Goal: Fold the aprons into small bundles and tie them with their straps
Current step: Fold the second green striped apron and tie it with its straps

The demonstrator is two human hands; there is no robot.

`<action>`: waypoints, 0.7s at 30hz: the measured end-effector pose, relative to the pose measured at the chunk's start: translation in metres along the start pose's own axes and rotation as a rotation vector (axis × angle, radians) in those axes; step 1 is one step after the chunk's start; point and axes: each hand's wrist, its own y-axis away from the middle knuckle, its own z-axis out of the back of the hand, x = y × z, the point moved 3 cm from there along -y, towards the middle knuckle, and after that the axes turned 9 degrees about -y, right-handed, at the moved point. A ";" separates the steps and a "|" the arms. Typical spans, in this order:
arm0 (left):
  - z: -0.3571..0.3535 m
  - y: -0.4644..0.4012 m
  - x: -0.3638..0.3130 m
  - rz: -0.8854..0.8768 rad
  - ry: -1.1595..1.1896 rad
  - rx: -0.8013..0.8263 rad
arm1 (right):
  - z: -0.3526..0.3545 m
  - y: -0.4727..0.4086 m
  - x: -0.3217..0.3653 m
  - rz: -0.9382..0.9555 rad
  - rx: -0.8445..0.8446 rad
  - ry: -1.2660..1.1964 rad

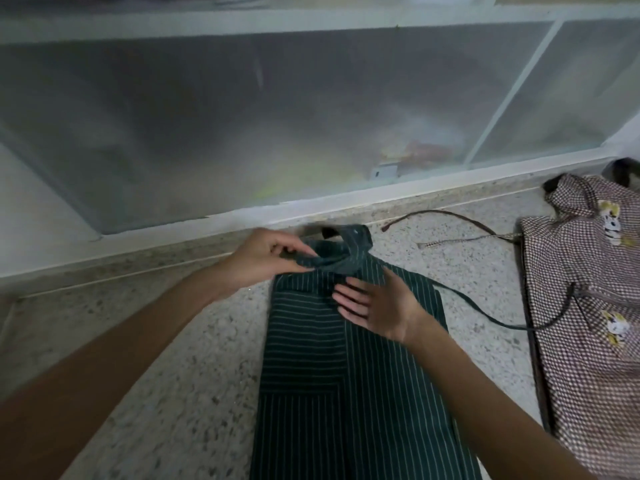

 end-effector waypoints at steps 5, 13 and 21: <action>-0.042 0.042 0.051 0.207 -0.354 0.842 | 0.033 0.021 -0.017 -0.046 -0.075 0.205; -0.068 0.021 0.088 0.628 0.016 0.221 | 0.023 0.028 -0.021 0.839 -0.473 1.237; -0.084 0.010 0.089 0.700 0.219 -0.057 | 0.027 0.027 -0.012 0.681 -0.309 0.460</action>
